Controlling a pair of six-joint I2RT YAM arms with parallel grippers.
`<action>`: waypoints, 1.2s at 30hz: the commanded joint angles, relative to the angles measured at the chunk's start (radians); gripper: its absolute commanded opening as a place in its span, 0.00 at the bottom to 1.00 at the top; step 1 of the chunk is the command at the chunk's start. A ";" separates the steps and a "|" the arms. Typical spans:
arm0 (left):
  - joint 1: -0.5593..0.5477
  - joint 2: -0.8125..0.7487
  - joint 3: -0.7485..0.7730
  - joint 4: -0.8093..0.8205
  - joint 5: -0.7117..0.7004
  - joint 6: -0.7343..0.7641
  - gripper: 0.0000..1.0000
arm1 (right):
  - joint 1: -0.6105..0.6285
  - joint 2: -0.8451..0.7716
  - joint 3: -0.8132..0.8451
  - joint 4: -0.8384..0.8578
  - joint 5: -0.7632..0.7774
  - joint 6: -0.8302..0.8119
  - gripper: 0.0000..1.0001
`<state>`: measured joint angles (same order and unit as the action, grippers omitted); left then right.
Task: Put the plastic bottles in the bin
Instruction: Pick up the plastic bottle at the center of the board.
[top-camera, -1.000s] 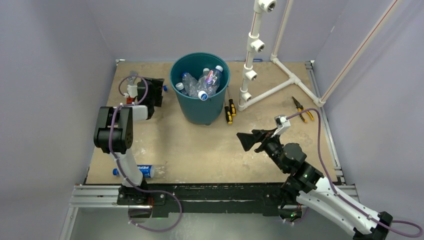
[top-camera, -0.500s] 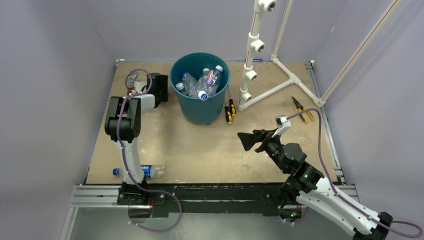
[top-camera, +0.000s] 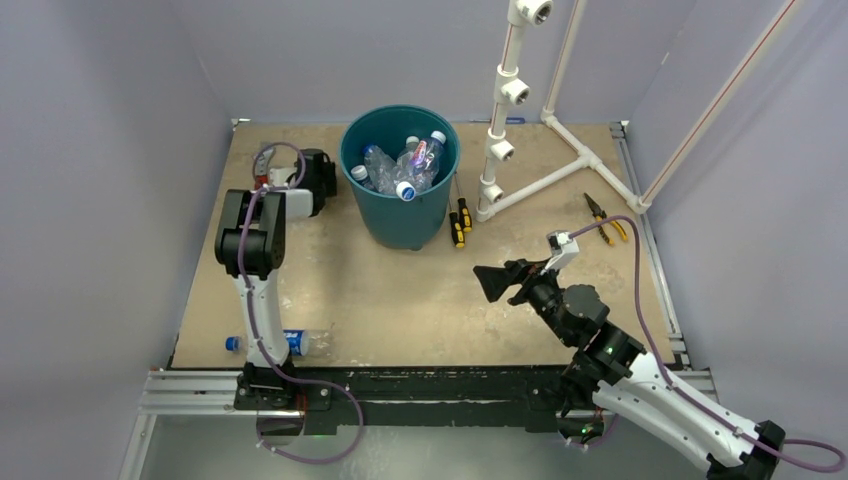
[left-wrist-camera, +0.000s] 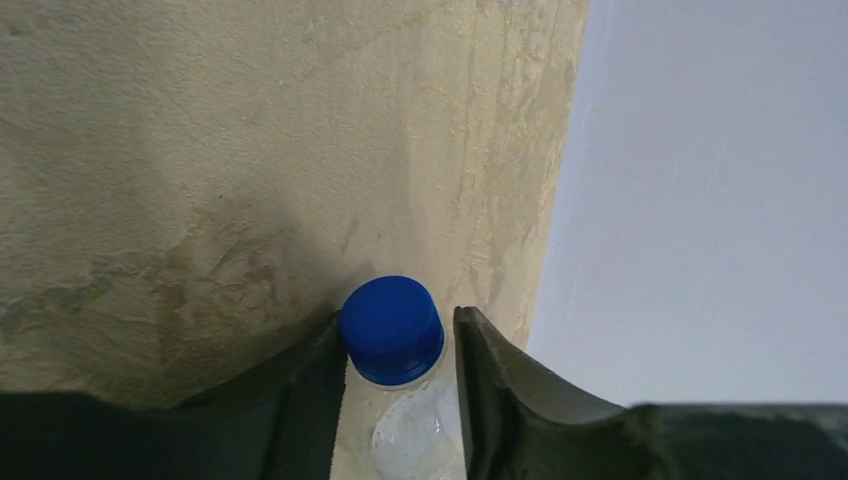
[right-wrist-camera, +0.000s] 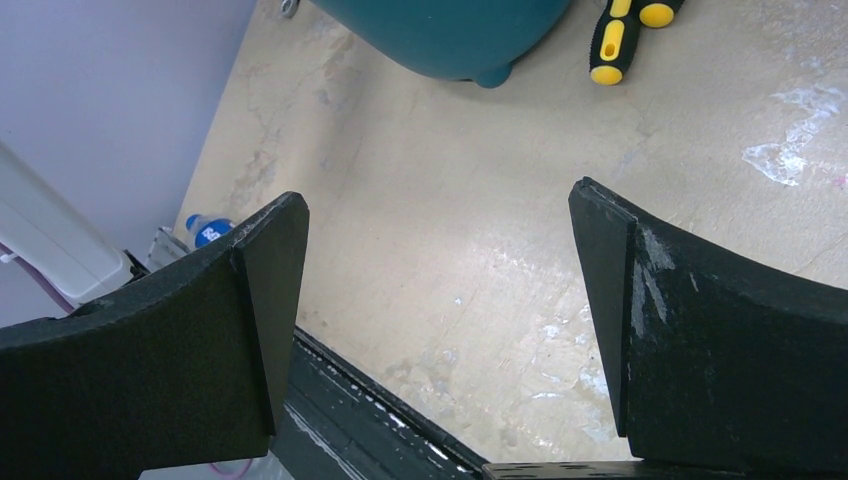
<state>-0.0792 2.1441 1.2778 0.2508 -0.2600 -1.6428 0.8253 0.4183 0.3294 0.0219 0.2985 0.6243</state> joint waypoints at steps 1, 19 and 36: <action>0.004 0.022 -0.037 0.021 -0.014 -0.003 0.35 | 0.003 -0.015 0.023 0.005 0.028 -0.011 0.98; 0.138 -0.479 -0.150 -0.095 -0.242 0.292 0.00 | 0.003 -0.091 0.078 -0.039 0.059 -0.038 0.97; 0.173 -1.109 0.013 -0.150 -0.078 0.661 0.00 | 0.003 -0.054 0.224 -0.059 -0.067 -0.176 0.97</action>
<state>0.0921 1.1370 1.2037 0.1062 -0.4648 -1.1137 0.8253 0.3500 0.4892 -0.0463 0.2878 0.5228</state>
